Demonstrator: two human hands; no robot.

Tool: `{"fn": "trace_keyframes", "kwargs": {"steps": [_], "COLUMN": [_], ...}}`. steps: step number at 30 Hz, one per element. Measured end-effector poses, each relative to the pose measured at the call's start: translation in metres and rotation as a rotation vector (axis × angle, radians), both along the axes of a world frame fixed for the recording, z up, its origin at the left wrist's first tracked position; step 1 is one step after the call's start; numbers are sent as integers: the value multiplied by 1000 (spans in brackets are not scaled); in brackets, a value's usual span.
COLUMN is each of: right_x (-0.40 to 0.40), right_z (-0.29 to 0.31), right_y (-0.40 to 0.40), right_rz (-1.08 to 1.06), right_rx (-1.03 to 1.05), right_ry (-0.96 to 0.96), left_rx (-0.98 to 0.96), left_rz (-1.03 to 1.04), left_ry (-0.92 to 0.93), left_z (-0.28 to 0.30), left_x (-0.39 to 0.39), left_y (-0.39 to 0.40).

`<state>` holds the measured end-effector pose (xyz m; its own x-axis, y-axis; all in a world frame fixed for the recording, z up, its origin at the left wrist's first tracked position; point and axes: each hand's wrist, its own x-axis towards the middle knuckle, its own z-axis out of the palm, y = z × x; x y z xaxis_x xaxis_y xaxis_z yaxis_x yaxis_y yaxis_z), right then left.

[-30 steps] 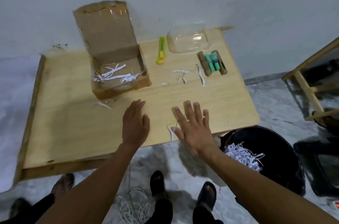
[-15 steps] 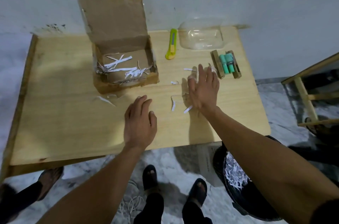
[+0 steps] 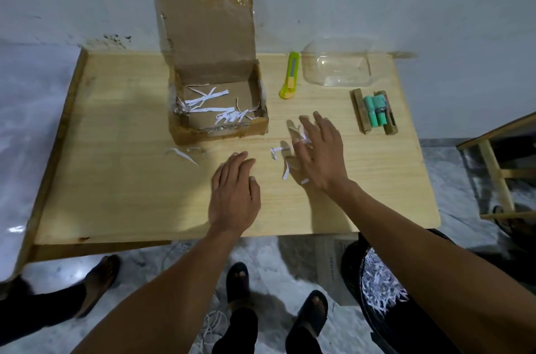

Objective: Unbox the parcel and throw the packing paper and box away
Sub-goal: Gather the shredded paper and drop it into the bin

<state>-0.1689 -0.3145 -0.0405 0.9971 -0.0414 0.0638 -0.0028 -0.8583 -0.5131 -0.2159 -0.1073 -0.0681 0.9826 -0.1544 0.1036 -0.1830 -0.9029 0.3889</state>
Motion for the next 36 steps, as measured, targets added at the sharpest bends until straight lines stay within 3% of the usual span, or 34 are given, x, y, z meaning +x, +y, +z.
{"fn": "trace_keyframes", "kwargs": {"steps": [2,4,9,11,14,17,21,30,36], "right_x": [4,-1,-25,-26,-19,-9,1,-7,-24], "right_z": [0,-1,7,6,6,3,-4,1,17], "right_y": [3,9,36,58,107,154,176,84,2], "right_rz": [77,185,84,161,417,609,674,625,525], "right_rx": [-35,-88,-56,-10,44,-87,-331,-520,-394], "right_ry": [209,244,-163,-268,-227,-93,78,86,-75], "left_rx": [-19,-63,-290,-267,-155,-3,81,108,52], "left_rz": [0,-2,50,119,266,394,354,238,106], "left_ry": [2,1,-38,-89,-108,-11,111,205,167], "left_z": [1,0,10,13,9,0,-3,4,5], "left_x": [0,-1,-9,-19,-30,-35,-36,-26,-13], "left_y": [1,2,17,35,69,98,113,91,45]}}
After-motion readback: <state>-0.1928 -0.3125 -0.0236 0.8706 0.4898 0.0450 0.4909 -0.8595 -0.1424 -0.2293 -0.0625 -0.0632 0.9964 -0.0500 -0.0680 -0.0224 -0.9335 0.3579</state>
